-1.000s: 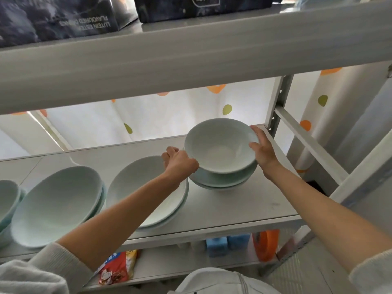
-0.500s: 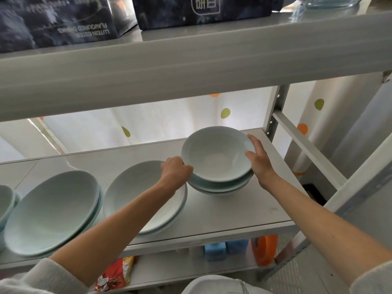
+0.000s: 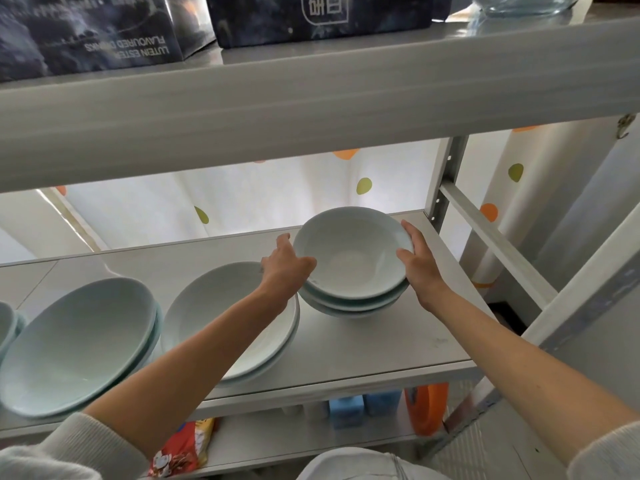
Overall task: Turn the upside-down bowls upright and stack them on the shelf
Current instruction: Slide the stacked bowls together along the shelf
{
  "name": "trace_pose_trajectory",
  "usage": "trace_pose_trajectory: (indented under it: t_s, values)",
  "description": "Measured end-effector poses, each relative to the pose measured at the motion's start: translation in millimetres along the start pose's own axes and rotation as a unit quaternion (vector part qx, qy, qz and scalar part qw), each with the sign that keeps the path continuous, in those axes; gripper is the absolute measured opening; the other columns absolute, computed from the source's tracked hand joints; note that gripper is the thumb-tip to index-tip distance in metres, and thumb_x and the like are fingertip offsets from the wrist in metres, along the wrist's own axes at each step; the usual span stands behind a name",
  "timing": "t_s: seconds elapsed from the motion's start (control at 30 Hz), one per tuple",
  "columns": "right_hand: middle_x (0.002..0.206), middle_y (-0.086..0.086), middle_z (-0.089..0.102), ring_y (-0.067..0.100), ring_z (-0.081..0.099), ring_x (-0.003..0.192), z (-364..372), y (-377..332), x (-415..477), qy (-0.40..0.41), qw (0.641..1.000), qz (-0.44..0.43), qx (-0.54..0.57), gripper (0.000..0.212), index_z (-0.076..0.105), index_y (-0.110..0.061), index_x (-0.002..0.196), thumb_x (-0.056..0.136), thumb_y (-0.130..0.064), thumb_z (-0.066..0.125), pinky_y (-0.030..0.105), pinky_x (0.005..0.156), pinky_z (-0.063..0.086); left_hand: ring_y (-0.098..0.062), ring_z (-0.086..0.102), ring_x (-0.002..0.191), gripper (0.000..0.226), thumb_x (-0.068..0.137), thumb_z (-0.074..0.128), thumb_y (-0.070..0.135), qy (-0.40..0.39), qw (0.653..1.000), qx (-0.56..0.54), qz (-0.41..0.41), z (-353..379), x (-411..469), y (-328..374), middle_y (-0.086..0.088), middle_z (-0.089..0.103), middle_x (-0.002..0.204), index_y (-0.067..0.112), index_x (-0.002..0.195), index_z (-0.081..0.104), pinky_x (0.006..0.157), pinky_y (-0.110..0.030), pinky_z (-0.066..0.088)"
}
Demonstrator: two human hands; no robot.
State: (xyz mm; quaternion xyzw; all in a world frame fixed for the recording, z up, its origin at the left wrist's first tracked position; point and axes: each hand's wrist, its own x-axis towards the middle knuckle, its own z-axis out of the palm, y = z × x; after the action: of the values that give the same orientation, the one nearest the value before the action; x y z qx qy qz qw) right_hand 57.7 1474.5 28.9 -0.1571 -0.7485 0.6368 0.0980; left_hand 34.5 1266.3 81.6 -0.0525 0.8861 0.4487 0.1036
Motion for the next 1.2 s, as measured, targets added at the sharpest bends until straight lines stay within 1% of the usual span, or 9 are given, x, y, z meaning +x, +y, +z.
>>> trace_pose_trajectory:
  t_s: [0.4, 0.53, 0.63, 0.73, 0.8, 0.93, 1.0, 1.1, 1.2]
  values:
    - [0.138, 0.001, 0.042, 0.019, 0.043, 0.123, -4.4, -4.4, 8.0, -0.021, 1.0, -0.005, -0.002, 0.056, 0.031, -0.026, 0.145, 0.093, -0.005, 0.038, 0.042, 0.108, 0.038, -0.035, 0.047, 0.117, 0.058, 0.081, 0.056, 0.016, 0.007, 1.0, 0.012, -0.001, 4.4, 6.0, 3.1, -0.012, 0.055, 0.114, 0.013, 0.137, 0.039, 0.102, -0.052, 0.042]
    - [0.138, 0.0, 0.043, 0.021, 0.043, 0.124, -5.7, -5.0, 12.2, -0.016, 1.0, -0.003, 0.007, 0.056, 0.032, -0.025, 0.145, 0.093, -0.004, 0.038, 0.04, 0.108, 0.038, -0.033, 0.047, 0.114, 0.063, 0.063, 0.055, 0.026, -0.02, 1.0, -0.001, 0.002, 8.4, 5.2, 6.7, -0.011, 0.056, 0.11, 0.022, 0.125, 0.047, 0.099, -0.051, 0.044]
    - [0.14, -0.003, 0.04, 0.018, 0.041, 0.124, -4.6, -6.2, 12.8, -0.008, 1.0, -0.003, 0.023, 0.059, 0.028, -0.026, 0.147, 0.093, -0.003, 0.038, 0.035, 0.108, 0.037, -0.03, 0.049, 0.112, 0.075, 0.053, 0.056, 0.027, -0.031, 0.999, -0.03, 0.003, 11.6, 6.8, 6.9, -0.012, 0.053, 0.119, 0.026, 0.127, 0.048, 0.096, -0.045, 0.048]
    - [0.147, -0.005, 0.034, 0.016, 0.038, 0.128, -5.1, -6.4, 14.1, -0.012, 0.999, 0.005, 0.044, 0.065, 0.017, -0.031, 0.149, 0.094, -0.003, 0.038, 0.036, 0.11, 0.035, -0.025, 0.05, 0.103, 0.07, 0.062, 0.059, 0.019, -0.044, 0.997, -0.064, 0.008, 15.1, 6.0, 9.8, -0.011, 0.043, 0.124, 0.027, 0.13, 0.046, 0.085, -0.033, 0.044]
    - [0.153, -0.006, 0.027, 0.017, 0.034, 0.135, -6.1, -3.6, 15.2, -0.017, 0.999, 0.013, 0.048, 0.066, 0.014, -0.032, 0.149, 0.095, -0.005, 0.038, 0.04, 0.113, 0.032, -0.021, 0.044, 0.097, 0.059, 0.075, 0.057, 0.008, -0.047, 0.995, -0.083, 0.001, 20.4, 8.7, 7.9, -0.008, 0.033, 0.121, 0.026, 0.13, 0.044, 0.085, -0.029, 0.037]
    - [0.155, -0.001, 0.026, 0.019, 0.034, 0.136, -7.4, 1.1, 15.8, -0.008, 0.996, 0.036, 0.079, 0.064, 0.016, -0.028, 0.149, 0.094, -0.008, 0.042, 0.037, 0.111, 0.033, -0.022, 0.041, 0.095, 0.053, 0.079, 0.054, 0.004, -0.034, 0.992, -0.124, -0.015, 28.1, 12.4, 6.2, -0.007, 0.028, 0.12, 0.02, 0.127, 0.041, 0.086, -0.028, 0.034]
    - [0.15, 0.002, 0.033, 0.023, 0.044, 0.125, -6.6, -0.1, 13.9, 0.013, 0.991, 0.079, 0.107, 0.063, 0.019, -0.025, 0.148, 0.093, -0.014, 0.047, 0.038, 0.099, 0.044, -0.021, 0.041, 0.093, 0.051, 0.079, 0.053, 0.004, -0.028, 0.989, -0.146, -0.024, 28.2, 13.6, 6.9, -0.008, 0.028, 0.12, 0.016, 0.126, 0.042, 0.083, -0.03, 0.035]
    - [0.123, 0.012, 0.05, 0.03, 0.056, 0.095, -7.6, -3.3, 3.9, -0.018, 0.951, 0.258, 0.171, 0.057, 0.035, -0.019, 0.137, 0.086, -0.03, 0.059, 0.045, 0.068, 0.055, -0.017, 0.042, 0.087, 0.05, 0.077, 0.053, 0.004, -0.019, 0.985, -0.171, -0.019, 27.8, 13.7, 6.5, -0.008, 0.029, 0.121, 0.015, 0.125, 0.044, 0.081, -0.03, 0.036]
    - [0.117, 0.02, 0.055, 0.042, 0.058, 0.099, -11.2, -0.1, -2.2, -0.123, 0.867, 0.375, 0.304, 0.05, 0.048, -0.01, 0.121, 0.078, -0.024, 0.069, 0.062, 0.072, 0.053, -0.017, 0.044, 0.086, 0.061, 0.061, 0.054, 0.015, -0.016, 0.981, -0.191, -0.02, 27.1, 14.5, 6.6, -0.009, 0.031, 0.122, 0.014, 0.122, 0.046, 0.082, -0.032, 0.042]
